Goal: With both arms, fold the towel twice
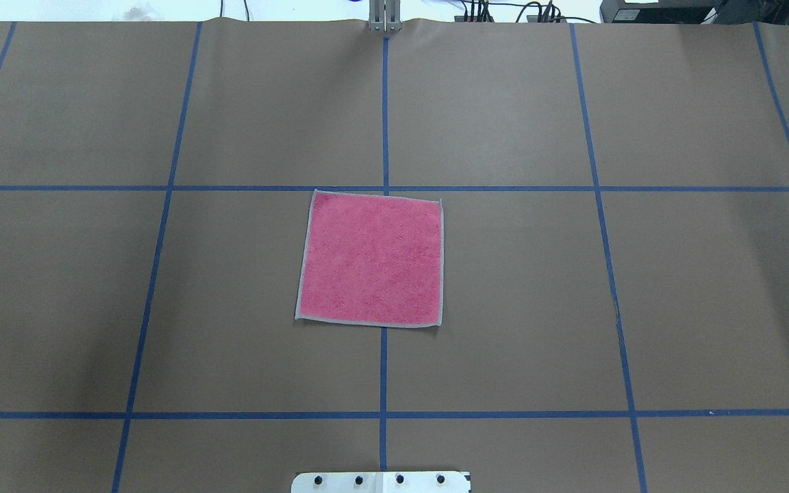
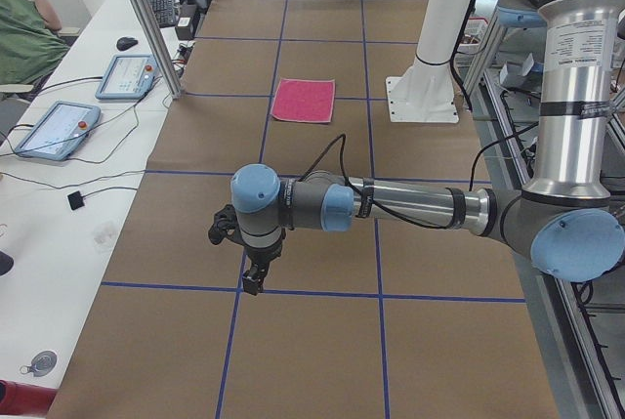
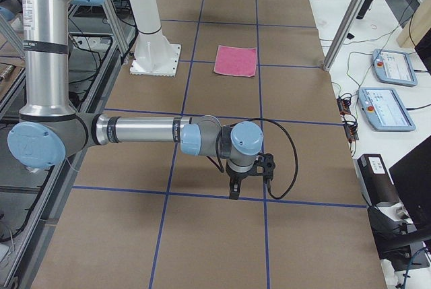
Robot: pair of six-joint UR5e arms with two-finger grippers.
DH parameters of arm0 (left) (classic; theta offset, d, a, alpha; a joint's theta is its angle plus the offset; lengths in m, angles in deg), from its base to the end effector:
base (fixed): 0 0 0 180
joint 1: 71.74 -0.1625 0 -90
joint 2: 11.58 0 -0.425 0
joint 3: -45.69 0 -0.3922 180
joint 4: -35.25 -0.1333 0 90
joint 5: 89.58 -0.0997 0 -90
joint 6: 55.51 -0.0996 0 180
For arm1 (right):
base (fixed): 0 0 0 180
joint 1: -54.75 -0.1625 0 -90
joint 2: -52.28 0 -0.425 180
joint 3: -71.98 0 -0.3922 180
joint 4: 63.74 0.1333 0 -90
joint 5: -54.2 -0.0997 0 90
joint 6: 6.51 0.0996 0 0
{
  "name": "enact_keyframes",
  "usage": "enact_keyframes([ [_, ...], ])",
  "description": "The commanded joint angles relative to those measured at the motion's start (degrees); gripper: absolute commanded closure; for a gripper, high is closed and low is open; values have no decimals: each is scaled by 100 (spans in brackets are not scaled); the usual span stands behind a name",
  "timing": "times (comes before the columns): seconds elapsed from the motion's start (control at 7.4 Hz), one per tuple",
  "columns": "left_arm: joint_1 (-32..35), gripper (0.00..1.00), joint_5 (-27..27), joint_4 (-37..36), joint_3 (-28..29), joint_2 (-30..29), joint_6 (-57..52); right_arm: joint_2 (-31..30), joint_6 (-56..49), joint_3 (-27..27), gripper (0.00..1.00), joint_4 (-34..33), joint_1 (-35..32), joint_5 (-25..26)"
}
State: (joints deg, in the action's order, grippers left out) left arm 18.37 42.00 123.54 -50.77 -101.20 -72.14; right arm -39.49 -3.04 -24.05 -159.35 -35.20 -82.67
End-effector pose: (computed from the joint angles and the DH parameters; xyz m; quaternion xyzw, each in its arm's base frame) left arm -0.0681 -0.4921 0.6126 0.0869 0.3457 0.1476 0.9226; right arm 0.0602 -0.4761 0.6286 -0.0230 -0.3972 0.0321 0.9169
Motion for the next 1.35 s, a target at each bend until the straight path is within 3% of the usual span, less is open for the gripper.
enact_keyframes([
  [0.0,-420,0,-44,21,13,-414,472,571,851,32,0,-19,265,3],
  [0.54,-1842,0,-19,223,-189,-1871,3275,1565,1332,-3,0,7,698,160],
  [0.68,-2056,0,-1,267,-224,-2171,4263,1592,1488,-73,0,7,716,-21],
  [0.81,-2450,0,86,424,-207,-2357,5491,1593,1899,-108,0,25,716,-554],
  [1.08,-3346,0,-26,2059,-137,-2316,7761,1357,2732,-283,0,741,934,-700],
  [1.22,-3768,0,-523,2695,-180,-2315,8833,1173,3304,-249,0,1633,1110,-613],
])
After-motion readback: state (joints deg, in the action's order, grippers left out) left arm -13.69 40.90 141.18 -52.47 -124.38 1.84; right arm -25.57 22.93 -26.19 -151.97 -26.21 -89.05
